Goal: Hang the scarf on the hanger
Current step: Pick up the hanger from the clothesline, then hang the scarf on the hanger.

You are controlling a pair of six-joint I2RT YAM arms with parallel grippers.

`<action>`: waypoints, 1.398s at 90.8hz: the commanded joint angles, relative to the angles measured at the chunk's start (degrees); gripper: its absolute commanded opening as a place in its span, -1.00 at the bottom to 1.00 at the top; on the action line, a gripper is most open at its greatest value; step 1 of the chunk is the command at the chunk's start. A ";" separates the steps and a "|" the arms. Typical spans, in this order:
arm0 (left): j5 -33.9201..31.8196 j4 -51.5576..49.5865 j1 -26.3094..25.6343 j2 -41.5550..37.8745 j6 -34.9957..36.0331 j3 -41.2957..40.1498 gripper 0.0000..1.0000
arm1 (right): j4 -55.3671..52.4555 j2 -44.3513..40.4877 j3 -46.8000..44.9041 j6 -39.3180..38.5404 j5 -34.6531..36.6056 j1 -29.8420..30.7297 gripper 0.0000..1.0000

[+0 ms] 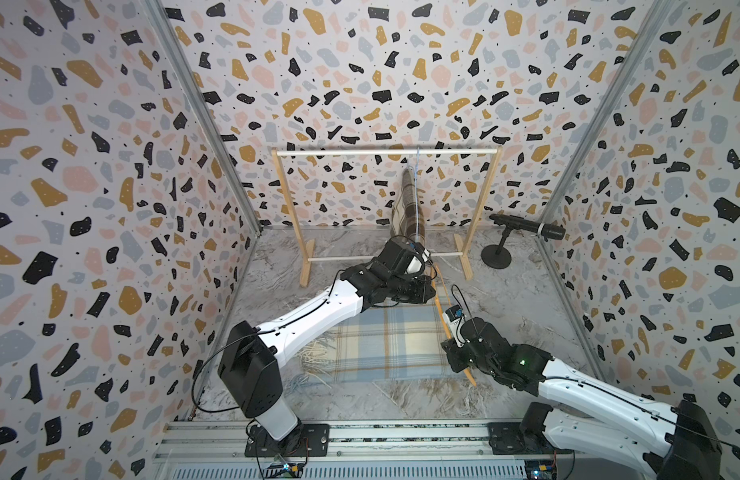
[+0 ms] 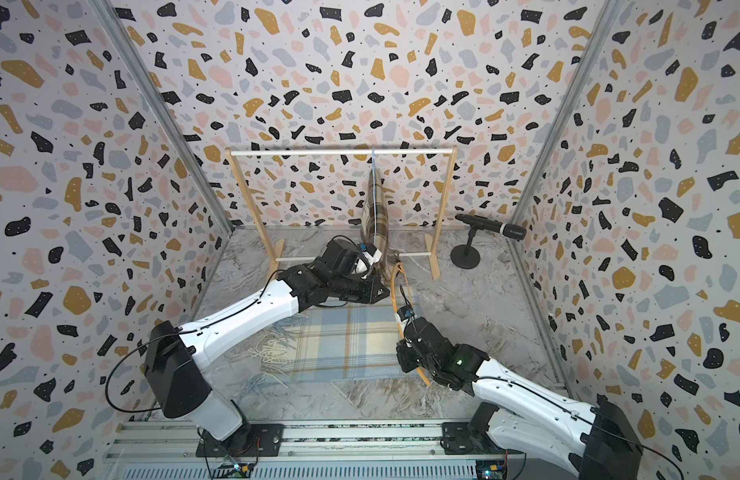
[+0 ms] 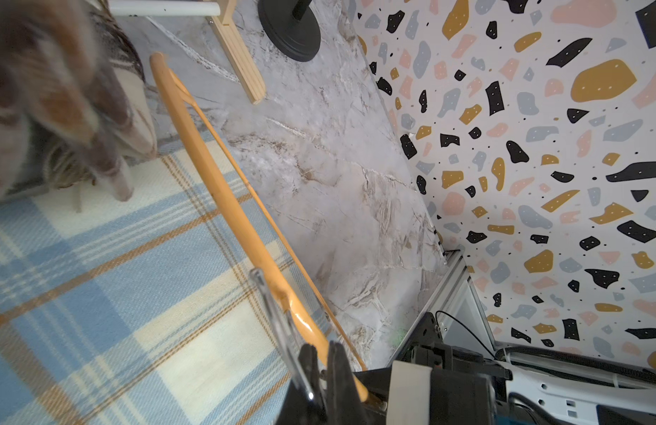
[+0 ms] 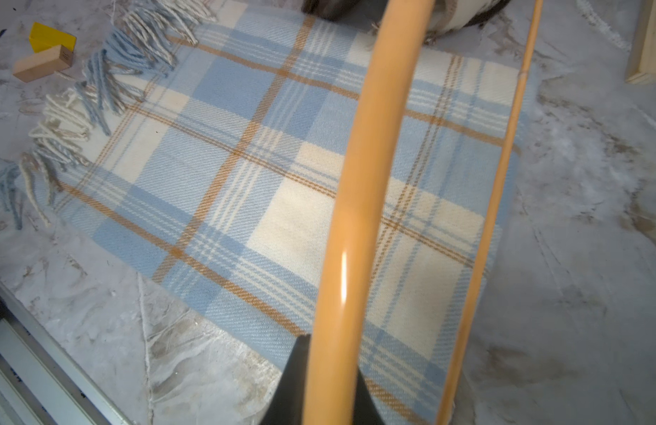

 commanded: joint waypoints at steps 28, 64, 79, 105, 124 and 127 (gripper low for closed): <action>-4.06 0.92 1.70 -12.73 1.65 -13.88 -1.00 | -13.74 -2.97 10.93 -6.33 -9.81 -0.08 0.70; -1.69 -0.17 10.65 -24.64 0.95 -28.50 -1.00 | -18.55 4.78 17.15 -2.67 -25.91 -22.01 0.90; -1.66 -1.88 15.86 -27.96 2.75 -31.02 -1.00 | -17.58 11.90 16.00 0.94 -29.55 -31.08 0.92; 1.31 -1.02 22.23 -26.89 5.99 -32.49 -1.00 | -6.88 20.44 8.65 4.08 -32.02 -38.42 0.95; 2.42 -0.19 24.92 -24.30 7.74 -32.07 -1.00 | -0.59 25.88 5.41 6.00 -38.52 -39.98 0.79; 2.58 -0.15 25.20 -24.02 7.99 -32.04 -1.00 | 0.19 26.33 4.97 6.38 -38.83 -40.01 0.78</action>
